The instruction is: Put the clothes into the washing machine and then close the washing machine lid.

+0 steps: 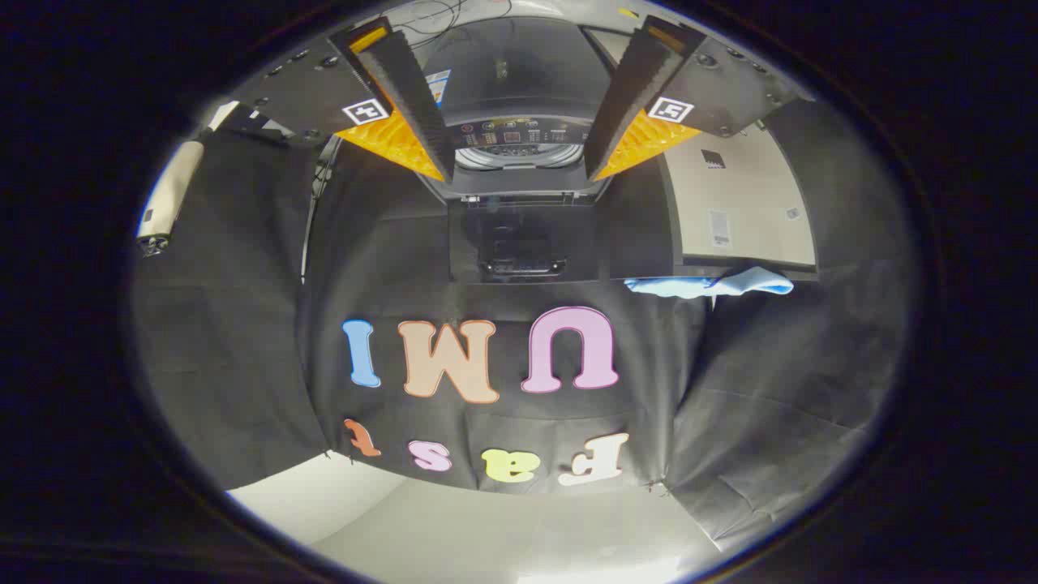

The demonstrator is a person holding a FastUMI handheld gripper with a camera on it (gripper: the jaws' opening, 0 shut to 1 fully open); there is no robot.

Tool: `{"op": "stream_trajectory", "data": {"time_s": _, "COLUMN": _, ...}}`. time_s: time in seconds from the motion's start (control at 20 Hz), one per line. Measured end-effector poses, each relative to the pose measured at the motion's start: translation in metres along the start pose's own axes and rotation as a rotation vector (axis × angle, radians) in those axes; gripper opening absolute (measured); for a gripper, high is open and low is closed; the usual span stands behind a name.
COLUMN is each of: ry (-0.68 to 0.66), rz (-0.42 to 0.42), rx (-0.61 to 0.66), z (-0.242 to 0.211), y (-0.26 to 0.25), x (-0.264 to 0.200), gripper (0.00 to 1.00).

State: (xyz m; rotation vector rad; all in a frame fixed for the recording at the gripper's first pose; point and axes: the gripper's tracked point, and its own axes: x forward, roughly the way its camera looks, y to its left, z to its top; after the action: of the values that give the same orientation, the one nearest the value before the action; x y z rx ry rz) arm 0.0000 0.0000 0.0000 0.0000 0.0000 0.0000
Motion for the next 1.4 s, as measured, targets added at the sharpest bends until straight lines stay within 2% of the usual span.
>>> {"op": "stream_trajectory", "data": {"time_s": 0.45, "ry": -0.001, "rz": 0.017, "rx": 0.021, "z": 0.013, "y": 0.023, "x": 0.007, "gripper": 1.0}}
{"op": "stream_trajectory", "data": {"time_s": 0.65, "ry": 0.049, "rz": 0.059, "rx": 0.065, "z": 0.024, "y": 0.06, "x": 0.022, "gripper": 0.99}}
{"op": "stream_trajectory", "data": {"time_s": 0.75, "ry": 0.043, "rz": 0.096, "rx": 0.079, "z": 0.046, "y": 0.088, "x": 0.031, "gripper": 0.98}}
{"op": "stream_trajectory", "data": {"time_s": 0.95, "ry": 0.023, "rz": 0.038, "rx": 0.012, "z": 0.09, "y": 0.12, "x": 0.063, "gripper": 0.97}}
{"op": "stream_trajectory", "data": {"time_s": 1.1, "ry": -0.004, "rz": 0.039, "rx": 0.011, "z": 0.125, "y": 0.158, "x": 0.088, "gripper": 0.97}}
{"op": "stream_trajectory", "data": {"time_s": 1.2, "ry": 0.005, "rz": 0.089, "rx": 0.024, "z": 0.141, "y": 0.19, "x": 0.107, "gripper": 0.97}}
{"op": "stream_trajectory", "data": {"time_s": 1.35, "ry": 0.021, "rz": 0.208, "rx": 0.085, "z": 0.161, "y": 0.25, "x": 0.125, "gripper": 0.97}}
{"op": "stream_trajectory", "data": {"time_s": 1.4, "ry": 0.033, "rz": 0.214, "rx": 0.096, "z": 0.165, "y": 0.262, "x": 0.132, "gripper": 0.97}}
